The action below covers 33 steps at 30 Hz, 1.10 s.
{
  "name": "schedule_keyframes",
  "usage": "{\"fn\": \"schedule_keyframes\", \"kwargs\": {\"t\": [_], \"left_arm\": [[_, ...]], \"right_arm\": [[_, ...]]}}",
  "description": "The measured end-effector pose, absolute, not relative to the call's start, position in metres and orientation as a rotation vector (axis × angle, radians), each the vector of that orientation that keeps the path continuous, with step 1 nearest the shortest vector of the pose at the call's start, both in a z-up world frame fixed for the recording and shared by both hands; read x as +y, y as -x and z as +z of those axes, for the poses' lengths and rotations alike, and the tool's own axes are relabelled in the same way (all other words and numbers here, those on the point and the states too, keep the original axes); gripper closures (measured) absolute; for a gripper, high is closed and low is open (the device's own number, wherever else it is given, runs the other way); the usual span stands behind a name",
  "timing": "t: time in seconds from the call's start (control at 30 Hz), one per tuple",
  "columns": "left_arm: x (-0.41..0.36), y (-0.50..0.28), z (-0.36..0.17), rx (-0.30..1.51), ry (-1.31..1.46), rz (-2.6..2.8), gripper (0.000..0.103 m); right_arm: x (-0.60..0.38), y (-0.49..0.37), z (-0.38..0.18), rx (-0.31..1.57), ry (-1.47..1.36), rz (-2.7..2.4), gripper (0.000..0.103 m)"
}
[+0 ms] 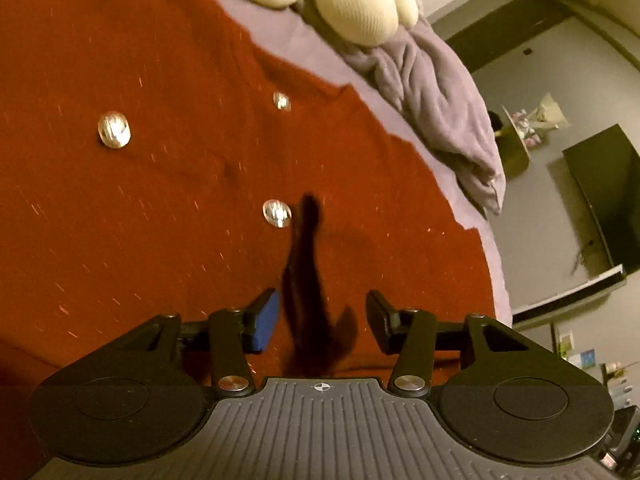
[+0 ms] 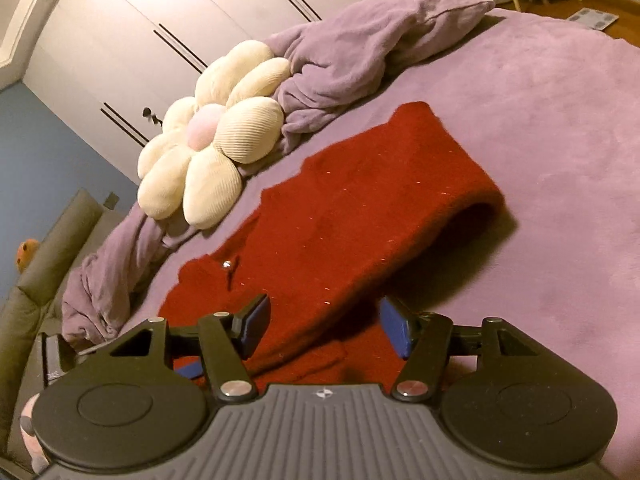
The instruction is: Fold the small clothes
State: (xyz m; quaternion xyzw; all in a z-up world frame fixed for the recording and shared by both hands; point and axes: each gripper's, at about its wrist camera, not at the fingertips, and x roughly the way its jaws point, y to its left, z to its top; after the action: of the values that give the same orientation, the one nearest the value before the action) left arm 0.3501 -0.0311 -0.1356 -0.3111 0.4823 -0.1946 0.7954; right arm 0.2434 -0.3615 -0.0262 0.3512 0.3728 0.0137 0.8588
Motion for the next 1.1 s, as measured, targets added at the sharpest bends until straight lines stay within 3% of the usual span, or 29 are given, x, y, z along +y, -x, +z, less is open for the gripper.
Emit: {"fn": "schedule_keyframes", "kwargs": {"t": [0.13, 0.17, 0.2, 0.23, 0.43, 0.57, 0.67, 0.73, 0.8, 0.93, 0.97, 1.03, 1.07, 1.1], "left_arm": [[-0.039, -0.357, -0.142, 1.038, 0.726, -0.418, 0.052], [-0.043, -0.359, -0.145, 1.045, 0.725, -0.425, 0.059], [-0.047, -0.363, -0.146, 1.054, 0.716, -0.418, 0.081], [-0.05, -0.366, -0.146, 1.059, 0.708, -0.412, 0.091], [-0.046, -0.367, -0.101, 0.944, 0.612, -0.458, 0.091], [-0.007, -0.374, -0.05, 0.795, 0.483, -0.406, 0.091], [0.028, -0.377, -0.046, 0.77, 0.394, -0.317, 0.09], [0.049, -0.379, -0.061, 0.792, 0.396, -0.258, 0.085], [0.065, -0.381, -0.083, 0.842, 0.451, -0.22, 0.061], [0.075, -0.386, -0.121, 0.913, 0.534, -0.176, 0.059], [0.077, -0.384, -0.125, 0.905, 0.554, -0.176, 0.059], [0.08, -0.385, -0.125, 0.886, 0.6, -0.19, 0.077], [0.08, -0.388, -0.123, 0.879, 0.607, -0.192, 0.092], [0.079, -0.39, -0.121, 0.868, 0.597, -0.19, 0.092]], "right_arm": [[-0.372, -0.24, -0.033, 0.764, -0.789, 0.002, 0.042], [-0.373, -0.239, -0.036, 0.762, -0.804, 0.0, 0.042], [-0.374, -0.239, -0.037, 0.761, -0.814, 0.0, 0.042], [-0.374, -0.239, -0.038, 0.762, -0.82, 0.0, 0.042], [-0.372, -0.242, -0.034, 0.764, -0.789, -0.002, 0.042], [-0.372, -0.251, -0.03, 0.749, -0.836, 0.029, 0.042], [-0.363, -0.263, -0.029, 0.751, -0.835, 0.053, 0.042], [-0.355, -0.27, -0.029, 0.767, -0.807, 0.063, 0.042], [-0.349, -0.279, -0.03, 0.783, -0.786, 0.062, 0.042], [-0.345, -0.29, -0.028, 0.789, -0.769, 0.053, 0.042], [-0.344, -0.291, -0.027, 0.788, -0.761, 0.058, 0.042], [-0.339, -0.294, -0.023, 0.78, -0.728, 0.069, 0.045], [-0.337, -0.295, -0.021, 0.776, -0.706, 0.072, 0.055], [-0.334, -0.297, -0.02, 0.778, -0.679, 0.075, 0.059]]}}
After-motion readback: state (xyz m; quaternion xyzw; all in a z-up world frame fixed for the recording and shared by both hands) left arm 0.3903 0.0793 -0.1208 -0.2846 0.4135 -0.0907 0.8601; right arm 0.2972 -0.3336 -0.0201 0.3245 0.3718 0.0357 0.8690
